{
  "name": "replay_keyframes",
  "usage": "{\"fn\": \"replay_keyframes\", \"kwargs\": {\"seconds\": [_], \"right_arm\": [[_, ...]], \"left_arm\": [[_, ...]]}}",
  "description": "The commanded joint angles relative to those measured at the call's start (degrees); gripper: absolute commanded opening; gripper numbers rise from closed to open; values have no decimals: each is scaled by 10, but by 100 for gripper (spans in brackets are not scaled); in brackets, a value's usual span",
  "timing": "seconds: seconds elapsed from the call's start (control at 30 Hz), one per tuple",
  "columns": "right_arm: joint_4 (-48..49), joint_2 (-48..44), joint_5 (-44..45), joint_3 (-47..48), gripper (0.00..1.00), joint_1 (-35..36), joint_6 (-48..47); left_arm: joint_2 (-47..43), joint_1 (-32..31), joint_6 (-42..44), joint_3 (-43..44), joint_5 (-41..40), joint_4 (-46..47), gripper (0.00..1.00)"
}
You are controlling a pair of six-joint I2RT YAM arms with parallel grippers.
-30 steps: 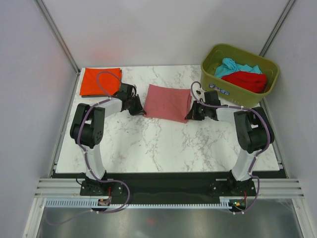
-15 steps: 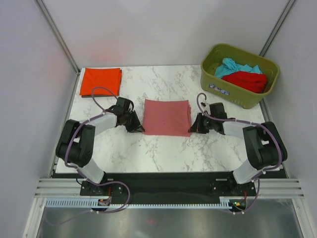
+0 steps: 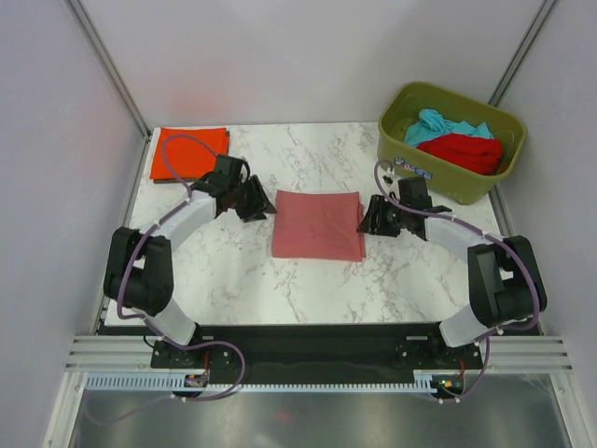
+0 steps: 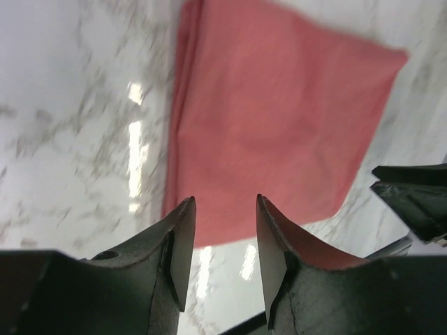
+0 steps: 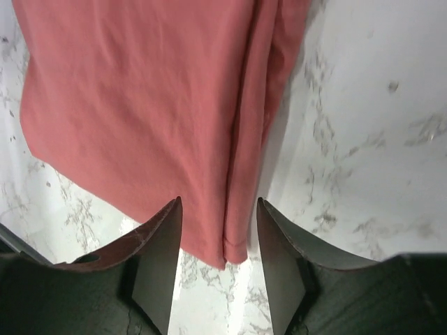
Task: Fold and stack the t-shirts
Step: Fold the tshirt
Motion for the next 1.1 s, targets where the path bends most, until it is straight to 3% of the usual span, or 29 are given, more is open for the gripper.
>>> {"fn": "replay_keyframes", "kwargs": {"seconds": [0.0,0.3,0.53,0.67,0.8,0.9,1.07], "right_arm": [[-10,39,22,73,56,-6,-27],[-2,170,16,200,65,-10,-26],[23,222,44,199,58,-19,-32],[60,235,13,175,23,-44,-23],[108,246,-34,156,0,-61,-13],[118,260,-59,163,2,-63,-12],[116,242,-81,170,40,-64,-11]], "left_arm": [[63,3,27,101,11,20,47],[238,4,44,233,9,39,47],[302,7,41,268,-14,39,47],[318,16,37,271,-23,37,47],[328,26,38,269,-17,38,47],[314,33,40,264,13,38,48],[261,39,86,244,79,39,58]]}}
